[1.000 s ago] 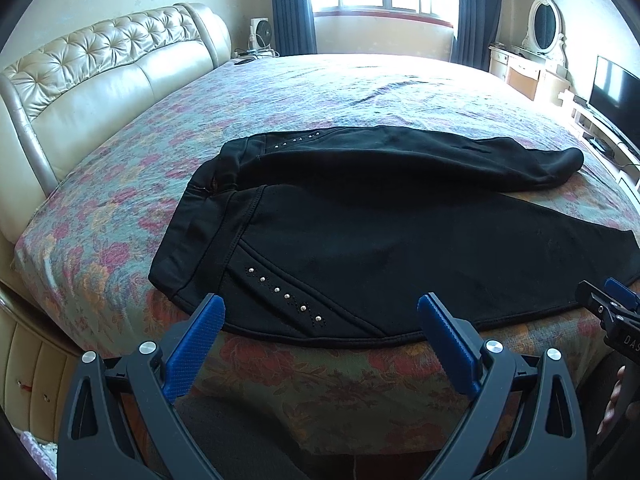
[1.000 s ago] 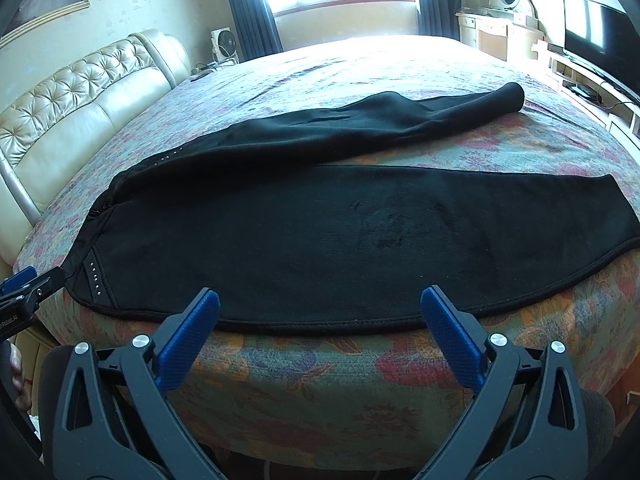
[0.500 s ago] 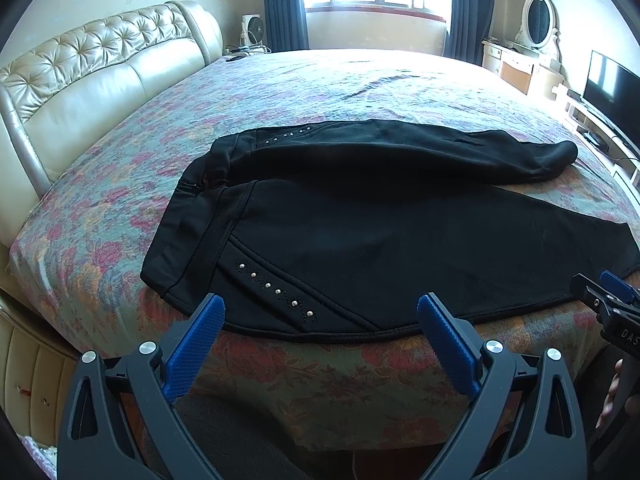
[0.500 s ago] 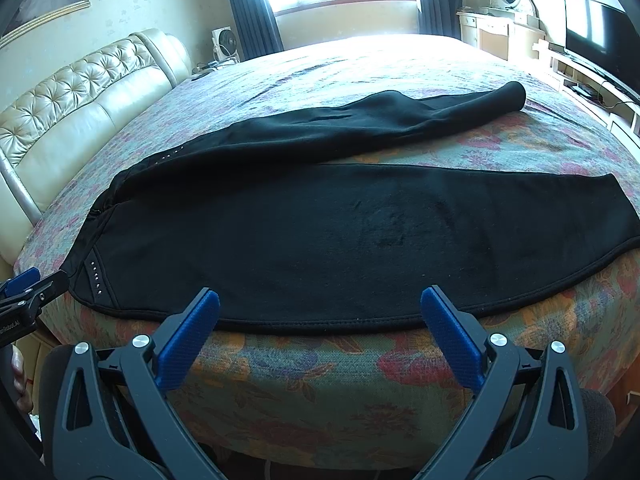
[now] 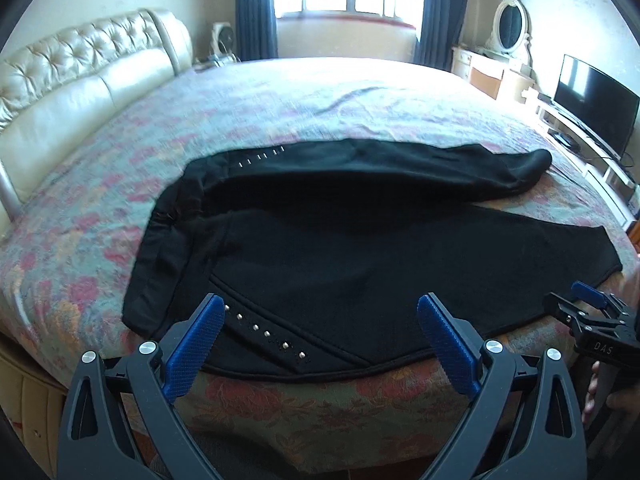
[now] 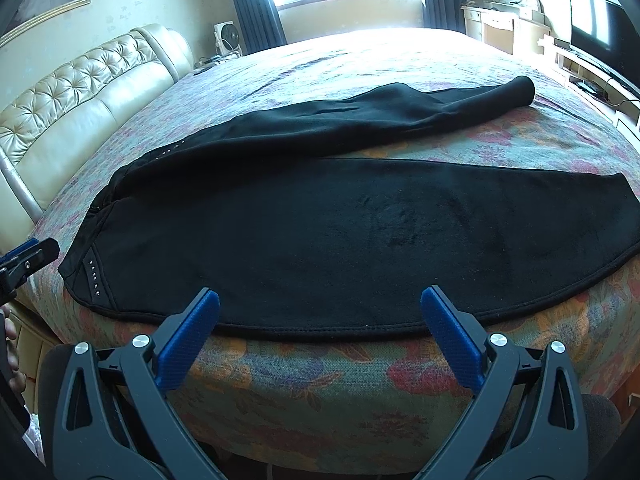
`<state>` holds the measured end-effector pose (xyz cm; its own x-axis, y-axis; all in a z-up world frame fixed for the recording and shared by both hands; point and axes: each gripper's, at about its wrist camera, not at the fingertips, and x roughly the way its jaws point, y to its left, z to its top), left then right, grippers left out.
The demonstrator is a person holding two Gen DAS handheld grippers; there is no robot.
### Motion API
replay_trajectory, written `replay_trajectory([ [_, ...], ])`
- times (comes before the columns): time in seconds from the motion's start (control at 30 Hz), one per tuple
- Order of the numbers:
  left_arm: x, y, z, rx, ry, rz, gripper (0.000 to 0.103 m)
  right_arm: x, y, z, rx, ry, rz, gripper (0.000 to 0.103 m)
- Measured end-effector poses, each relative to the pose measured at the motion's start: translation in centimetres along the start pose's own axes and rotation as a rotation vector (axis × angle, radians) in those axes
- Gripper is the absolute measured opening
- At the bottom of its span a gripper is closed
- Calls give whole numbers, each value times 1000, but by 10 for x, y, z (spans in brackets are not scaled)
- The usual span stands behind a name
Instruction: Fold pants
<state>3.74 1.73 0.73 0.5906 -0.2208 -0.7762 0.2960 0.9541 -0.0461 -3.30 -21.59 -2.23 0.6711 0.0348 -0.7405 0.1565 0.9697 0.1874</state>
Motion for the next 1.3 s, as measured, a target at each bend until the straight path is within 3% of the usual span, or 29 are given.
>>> replay_trajectory([
  [0.03, 10, 7, 4, 4, 55, -15, 96, 2, -1, 3, 0, 1, 5, 101],
  [0.07, 14, 17, 8, -9, 53, -18, 96, 3, 0, 4, -3, 3, 7, 101],
  [0.2, 13, 67, 43, -75, -60, -3, 96, 10, 6, 9, -12, 14, 27, 101],
  [0.3, 45, 118, 81, -151, 61, -134, 96, 15, 11, 16, -11, 15, 48, 101],
  [0.4, 82, 176, 110, -295, 118, -260, 96, 20, 19, 23, -11, 17, 75, 101],
  [0.5, 129, 216, 132, -407, 232, -325, 96, 28, 27, 30, -23, 23, 95, 101],
  [0.7, 186, 258, 160, -418, 193, -301, 96, 45, 35, 39, -39, 65, 133, 101],
  [0.77, 206, 272, 161, -465, 205, -352, 96, 51, 35, 41, -35, 77, 140, 101],
  [0.87, 231, 278, 162, -545, 239, -488, 96, 59, 34, 43, -18, 92, 158, 101],
  [1.0, 238, 274, 168, -567, 197, -593, 96, 70, 33, 40, -10, 118, 177, 101],
  [1.03, 239, 275, 167, -585, 185, -619, 91, 72, 32, 39, -8, 125, 181, 101],
  [1.07, 240, 275, 165, -601, 176, -650, 59, 76, 30, 39, -8, 131, 179, 101],
  [1.13, 249, 274, 160, -610, 229, -628, 23, 80, 27, 36, 2, 143, 184, 101],
  [1.3, 248, 276, 158, -621, 216, -597, 14, 82, 24, 32, 11, 148, 203, 101],
])
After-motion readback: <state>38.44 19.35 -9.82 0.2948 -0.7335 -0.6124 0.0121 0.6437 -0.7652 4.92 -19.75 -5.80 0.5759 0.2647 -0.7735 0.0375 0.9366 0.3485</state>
